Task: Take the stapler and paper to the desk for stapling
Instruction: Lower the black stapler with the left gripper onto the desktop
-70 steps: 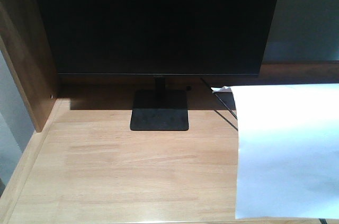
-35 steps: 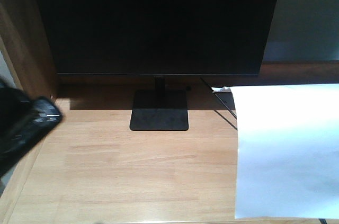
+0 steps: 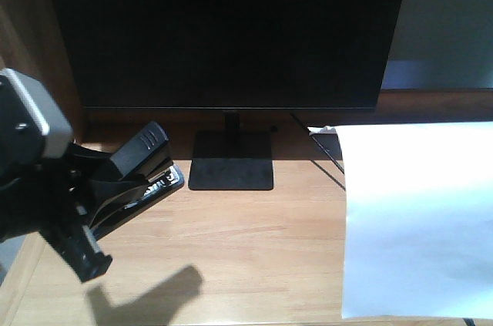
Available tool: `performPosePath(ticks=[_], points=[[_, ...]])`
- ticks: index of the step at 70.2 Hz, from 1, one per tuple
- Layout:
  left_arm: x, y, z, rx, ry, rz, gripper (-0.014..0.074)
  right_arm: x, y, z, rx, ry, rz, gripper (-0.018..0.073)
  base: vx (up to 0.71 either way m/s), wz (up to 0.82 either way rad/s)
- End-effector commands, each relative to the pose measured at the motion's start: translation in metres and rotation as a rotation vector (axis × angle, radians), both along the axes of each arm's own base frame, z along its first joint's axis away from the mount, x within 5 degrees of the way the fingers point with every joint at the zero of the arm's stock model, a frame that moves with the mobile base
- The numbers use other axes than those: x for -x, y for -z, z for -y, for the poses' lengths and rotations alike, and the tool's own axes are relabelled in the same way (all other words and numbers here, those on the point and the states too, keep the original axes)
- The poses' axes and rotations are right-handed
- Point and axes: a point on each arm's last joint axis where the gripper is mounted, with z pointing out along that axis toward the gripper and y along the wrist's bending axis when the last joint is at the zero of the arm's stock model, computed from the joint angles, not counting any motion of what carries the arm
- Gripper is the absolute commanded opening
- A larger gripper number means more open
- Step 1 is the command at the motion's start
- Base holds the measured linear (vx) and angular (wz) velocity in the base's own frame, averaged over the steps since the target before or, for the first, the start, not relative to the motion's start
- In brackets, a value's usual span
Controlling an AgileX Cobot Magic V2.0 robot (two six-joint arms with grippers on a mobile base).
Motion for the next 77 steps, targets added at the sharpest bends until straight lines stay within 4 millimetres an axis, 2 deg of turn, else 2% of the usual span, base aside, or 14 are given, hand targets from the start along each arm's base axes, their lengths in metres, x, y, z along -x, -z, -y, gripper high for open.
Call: performPosePath(ticks=[1,18,31,51,77], points=[[-0.020,-0.004,-0.008,0.029,-0.061,0.038,-0.0007,0.003,-0.009,0.001,-0.014,-0.001,0.056,-0.0006,0.00,0.00],[-0.058,0.035,-0.026,0.004,-0.072,-0.099,-0.0007,0.003,-0.009,0.001,-0.014,-0.001,0.056,-0.0006,0.00,0.00],[-0.083,0.061,-0.031,-0.054,0.032,-0.146,-0.0007,0.003,-0.009,0.001,-0.014,-0.001,0.056,-0.0006,0.00,0.00],[-0.116,0.090,-0.014,-0.093,0.428,-0.142,-0.0007,0.003,-0.009,0.001,-0.014,-0.001,0.056,-0.0006,0.00,0.00],[-0.158,0.119,0.008,-0.051,0.570,-0.190,-0.0007,0.003,-0.009,0.001,-0.014,-0.001,0.056,-0.0006,0.00,0.00]])
